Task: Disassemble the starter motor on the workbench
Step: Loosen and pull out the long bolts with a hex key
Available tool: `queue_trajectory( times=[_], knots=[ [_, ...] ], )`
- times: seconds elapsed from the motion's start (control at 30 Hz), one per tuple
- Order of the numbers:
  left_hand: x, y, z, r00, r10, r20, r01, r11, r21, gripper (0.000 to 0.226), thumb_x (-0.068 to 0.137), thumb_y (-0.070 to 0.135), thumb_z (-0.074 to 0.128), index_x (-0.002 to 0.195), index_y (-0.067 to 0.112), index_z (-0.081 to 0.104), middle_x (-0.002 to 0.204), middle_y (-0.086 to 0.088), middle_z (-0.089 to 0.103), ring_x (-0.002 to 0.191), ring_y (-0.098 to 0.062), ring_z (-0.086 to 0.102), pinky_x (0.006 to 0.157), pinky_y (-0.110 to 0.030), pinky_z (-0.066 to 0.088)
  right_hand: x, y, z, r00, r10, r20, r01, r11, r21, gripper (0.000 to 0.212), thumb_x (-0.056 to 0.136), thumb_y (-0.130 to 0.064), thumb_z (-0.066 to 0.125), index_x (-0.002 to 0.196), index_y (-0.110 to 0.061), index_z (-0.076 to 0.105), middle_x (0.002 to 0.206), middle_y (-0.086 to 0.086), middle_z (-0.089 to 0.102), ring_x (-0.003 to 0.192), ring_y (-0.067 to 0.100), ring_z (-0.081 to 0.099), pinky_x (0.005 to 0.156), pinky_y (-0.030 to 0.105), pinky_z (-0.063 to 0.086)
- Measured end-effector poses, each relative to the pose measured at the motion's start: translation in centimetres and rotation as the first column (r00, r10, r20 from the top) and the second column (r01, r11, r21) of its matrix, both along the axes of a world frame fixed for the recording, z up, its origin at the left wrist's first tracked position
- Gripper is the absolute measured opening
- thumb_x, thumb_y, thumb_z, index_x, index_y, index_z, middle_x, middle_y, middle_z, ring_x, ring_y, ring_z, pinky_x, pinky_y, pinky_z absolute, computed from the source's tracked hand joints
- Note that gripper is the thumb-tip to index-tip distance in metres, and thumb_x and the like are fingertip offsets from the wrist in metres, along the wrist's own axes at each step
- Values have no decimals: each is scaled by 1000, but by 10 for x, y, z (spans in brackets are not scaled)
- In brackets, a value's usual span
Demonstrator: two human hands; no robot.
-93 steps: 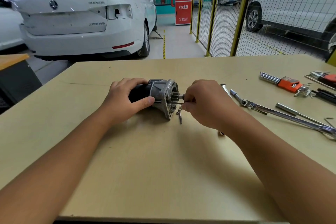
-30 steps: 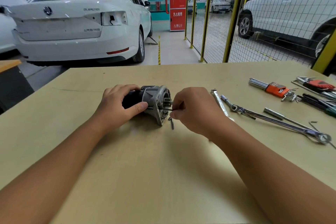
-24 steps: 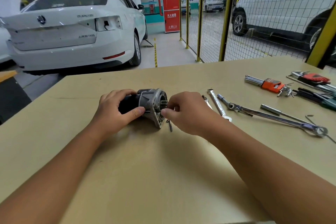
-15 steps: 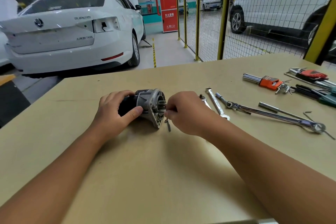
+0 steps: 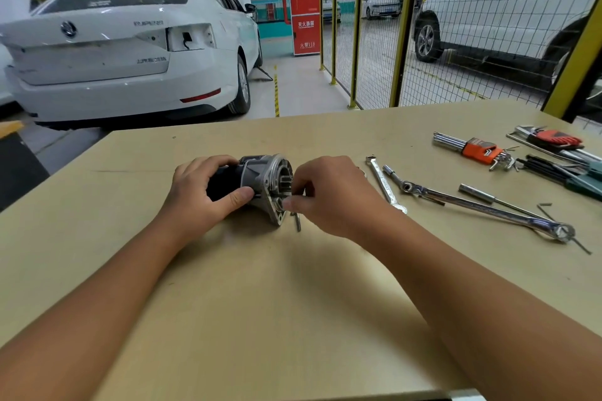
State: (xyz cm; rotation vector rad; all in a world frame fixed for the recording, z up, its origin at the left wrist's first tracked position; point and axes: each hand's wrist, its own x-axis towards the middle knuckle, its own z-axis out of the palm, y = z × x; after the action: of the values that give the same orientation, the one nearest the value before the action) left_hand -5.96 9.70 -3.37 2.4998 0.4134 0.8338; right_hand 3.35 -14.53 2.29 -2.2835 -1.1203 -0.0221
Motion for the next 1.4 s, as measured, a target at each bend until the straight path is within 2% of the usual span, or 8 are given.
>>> queue_trajectory(
  times=[0.1,0.17,0.27,0.4,0.53,0.63,0.83,1.4],
  knots=[
    [0,0,1,1000,-10,4,10,1000,-16,74,65,82,62,127,41,62,121,13,59,124,-20,42,99,-34,33,0,3,-3,998,3,-68,-4,1000,-15,32,94,-35,64,65,-22,61,57,-6,56,50,5,53,43,21,33],
    [-1,1,1,1000,-19,-9,19,1000,-10,80,61,82,65,129,40,61,122,14,58,124,-18,41,99,-34,34,1,5,-3,997,-1,-80,-4,999,-55,35,96,-26,56,63,-16,58,59,-1,55,53,11,52,43,24,33],
    [-3,1,1,998,-26,-56,27,999,34,88,59,84,66,135,40,56,127,17,54,123,-13,37,101,-35,34,3,6,-2,999,7,-42,-10,996,-91,30,97,-24,56,71,-13,64,71,6,61,66,23,57,52,28,40],
    [-2,-1,2,999,-11,-33,11,1000,10,74,74,82,51,134,39,57,128,15,54,125,-17,37,101,-39,35,4,4,-3,1000,8,18,-6,997,-74,36,94,-27,66,61,-26,54,70,-2,59,69,21,58,54,28,38],
    [-2,-4,3,999,7,-46,-6,1000,12,77,72,82,52,135,38,58,129,13,56,127,-19,38,100,-37,34,3,4,-3,996,-19,88,25,998,-63,29,91,-30,71,65,-29,59,77,-4,62,79,25,60,71,38,52],
    [-2,-3,4,999,0,-35,0,1000,-1,78,70,82,54,134,37,59,126,13,56,125,-18,39,99,-35,33,1,2,-1,994,-46,104,51,997,-51,18,89,-35,74,73,-30,68,82,-7,65,85,26,59,83,44,52],
    [-2,-3,4,1000,-15,-21,15,1000,-12,79,65,81,60,131,38,61,125,12,60,126,-23,44,102,-36,35,3,1,0,989,-90,119,95,995,-36,10,86,-36,76,82,-28,76,87,-9,67,91,23,60,89,47,48],
    [-2,-3,3,999,2,-50,-1,1000,15,76,71,83,54,133,40,58,130,13,57,127,-19,38,100,-37,35,19,-6,5,995,-52,90,54,998,-19,9,78,-35,84,81,-31,77,80,-14,65,80,18,64,73,36,56]
  ],
)
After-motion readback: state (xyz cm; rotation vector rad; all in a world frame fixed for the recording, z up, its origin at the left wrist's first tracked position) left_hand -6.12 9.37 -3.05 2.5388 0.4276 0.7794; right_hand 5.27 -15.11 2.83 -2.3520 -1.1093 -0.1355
